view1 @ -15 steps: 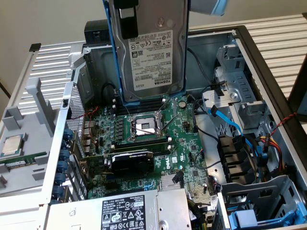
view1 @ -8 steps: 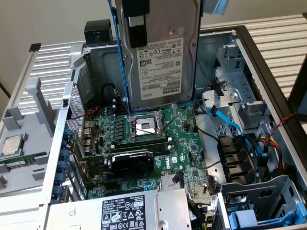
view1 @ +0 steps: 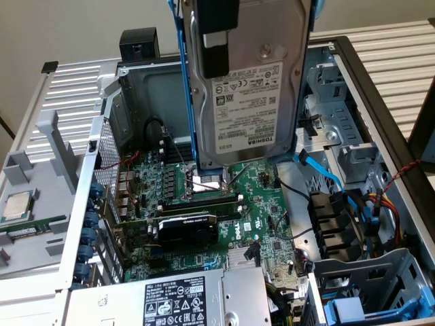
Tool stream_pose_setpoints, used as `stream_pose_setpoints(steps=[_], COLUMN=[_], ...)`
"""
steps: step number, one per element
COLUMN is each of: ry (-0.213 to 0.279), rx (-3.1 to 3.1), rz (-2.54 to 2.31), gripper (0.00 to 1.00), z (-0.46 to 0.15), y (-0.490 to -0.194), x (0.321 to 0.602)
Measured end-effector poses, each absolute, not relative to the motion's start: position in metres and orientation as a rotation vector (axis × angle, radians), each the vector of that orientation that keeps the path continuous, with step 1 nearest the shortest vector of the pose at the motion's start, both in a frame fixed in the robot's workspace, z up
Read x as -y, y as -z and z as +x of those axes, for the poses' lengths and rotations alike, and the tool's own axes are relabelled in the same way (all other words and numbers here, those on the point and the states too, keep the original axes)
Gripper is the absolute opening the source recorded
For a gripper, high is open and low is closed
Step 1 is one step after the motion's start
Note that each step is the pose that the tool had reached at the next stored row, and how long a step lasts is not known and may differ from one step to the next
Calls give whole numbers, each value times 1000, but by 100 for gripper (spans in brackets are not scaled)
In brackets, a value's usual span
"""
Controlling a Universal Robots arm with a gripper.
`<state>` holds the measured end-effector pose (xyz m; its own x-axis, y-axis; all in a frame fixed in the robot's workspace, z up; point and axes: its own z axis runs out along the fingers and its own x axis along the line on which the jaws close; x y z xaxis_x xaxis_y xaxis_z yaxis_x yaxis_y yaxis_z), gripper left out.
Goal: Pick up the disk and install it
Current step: 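Pick up the disk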
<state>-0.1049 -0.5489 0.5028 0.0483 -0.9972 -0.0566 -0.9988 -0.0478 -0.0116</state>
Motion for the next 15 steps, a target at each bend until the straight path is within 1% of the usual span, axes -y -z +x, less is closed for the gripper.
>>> stream_pose_setpoints(steps=[15], ry=[-53], rx=[-2135], rz=[-2240], gripper=[37], z=[-83], y=[-513], x=[586])
